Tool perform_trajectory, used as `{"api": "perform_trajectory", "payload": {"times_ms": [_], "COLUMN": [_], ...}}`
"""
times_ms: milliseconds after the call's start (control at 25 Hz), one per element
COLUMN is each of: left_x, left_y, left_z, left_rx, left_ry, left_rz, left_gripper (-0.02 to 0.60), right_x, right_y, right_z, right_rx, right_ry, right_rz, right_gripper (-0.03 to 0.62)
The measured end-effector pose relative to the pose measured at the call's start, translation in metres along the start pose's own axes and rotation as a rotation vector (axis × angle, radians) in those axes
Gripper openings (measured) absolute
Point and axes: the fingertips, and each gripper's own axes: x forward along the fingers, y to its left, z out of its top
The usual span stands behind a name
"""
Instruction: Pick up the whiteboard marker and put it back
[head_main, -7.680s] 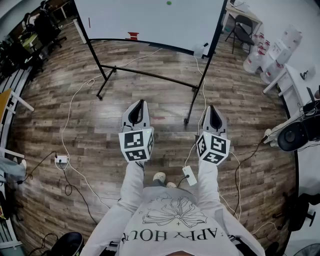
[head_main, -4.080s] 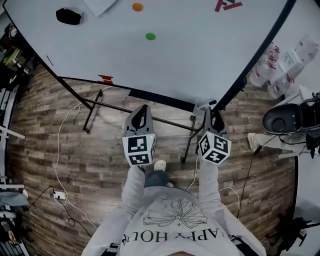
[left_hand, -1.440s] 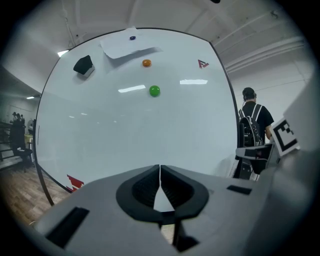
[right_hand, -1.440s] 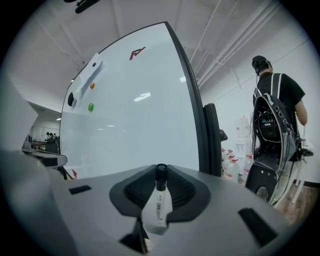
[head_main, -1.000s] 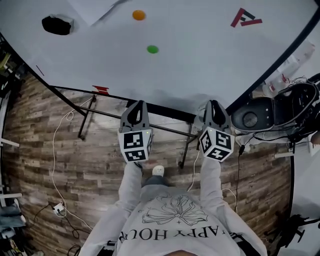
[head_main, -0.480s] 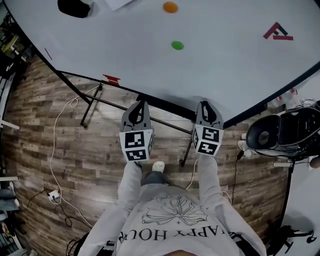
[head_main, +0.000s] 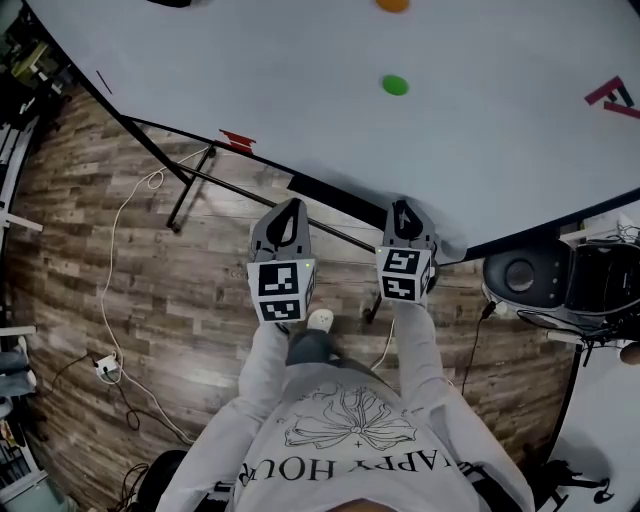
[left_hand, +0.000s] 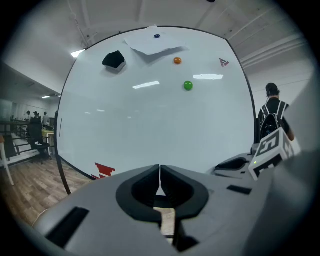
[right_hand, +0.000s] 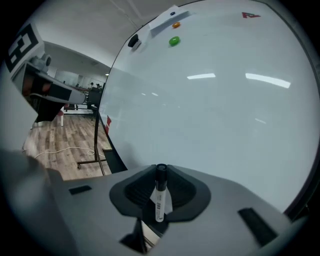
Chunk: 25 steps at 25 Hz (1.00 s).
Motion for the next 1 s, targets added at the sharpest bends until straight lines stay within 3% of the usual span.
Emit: {"api": "perform_trajectory", "payload": {"times_ms": [720,1000], "left_x": [-0.007,-0.005], "left_y": [0.024,0.022], "left_z": [-0.032,-0.037], "left_rx": [-0.022,-0.026], "left_ry": [0.063,0.076], "left_rz": [0.080,0.083], "left_gripper": [0.009,0.009], "right_x": [0.055,0.064], "right_y": [0.080,0.094], "right_z": [-0.019,-0.040], "right_rx": [-0.324,-0.298], "right_ry": [0.005,0.043], "right_rz": [0.164,0.227], "right_gripper": [0.074,0.100]}}
